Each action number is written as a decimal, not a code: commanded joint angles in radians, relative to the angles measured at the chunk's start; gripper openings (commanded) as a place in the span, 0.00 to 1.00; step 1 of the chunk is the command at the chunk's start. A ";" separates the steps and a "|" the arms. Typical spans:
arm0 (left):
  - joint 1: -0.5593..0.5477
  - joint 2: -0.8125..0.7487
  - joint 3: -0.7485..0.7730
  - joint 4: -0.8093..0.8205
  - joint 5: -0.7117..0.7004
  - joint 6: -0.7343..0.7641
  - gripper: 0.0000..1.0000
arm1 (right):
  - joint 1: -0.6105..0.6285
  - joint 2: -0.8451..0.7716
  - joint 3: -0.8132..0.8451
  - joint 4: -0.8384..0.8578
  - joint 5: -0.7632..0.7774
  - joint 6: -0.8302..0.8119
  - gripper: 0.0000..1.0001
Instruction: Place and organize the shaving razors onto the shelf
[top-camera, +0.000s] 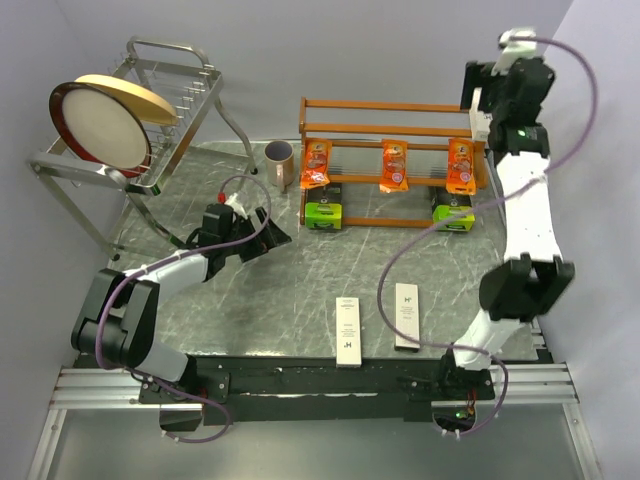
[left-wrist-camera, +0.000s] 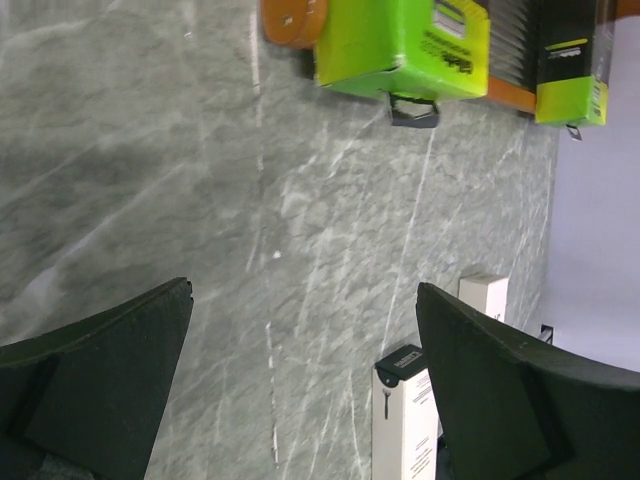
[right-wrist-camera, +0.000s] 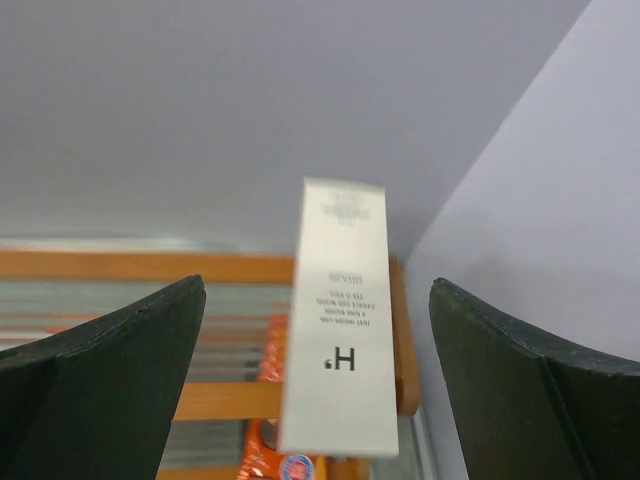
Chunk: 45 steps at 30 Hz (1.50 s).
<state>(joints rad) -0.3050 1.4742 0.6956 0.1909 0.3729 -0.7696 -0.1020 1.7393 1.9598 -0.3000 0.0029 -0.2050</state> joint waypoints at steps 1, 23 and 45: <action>-0.026 0.009 0.068 0.035 0.015 0.032 1.00 | 0.056 -0.217 -0.048 0.188 -0.007 0.070 1.00; -0.003 -0.185 0.032 -0.189 -0.210 0.121 0.99 | 0.878 -0.597 -0.924 -0.367 -0.152 0.456 1.00; 0.147 -0.376 -0.103 -0.269 -0.147 -0.025 0.99 | 1.079 -0.189 -0.941 -0.495 -0.004 1.062 0.87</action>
<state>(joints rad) -0.1654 1.1328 0.6167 -0.0906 0.2092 -0.7532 0.9691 1.5223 1.0378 -0.7860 -0.0406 0.7841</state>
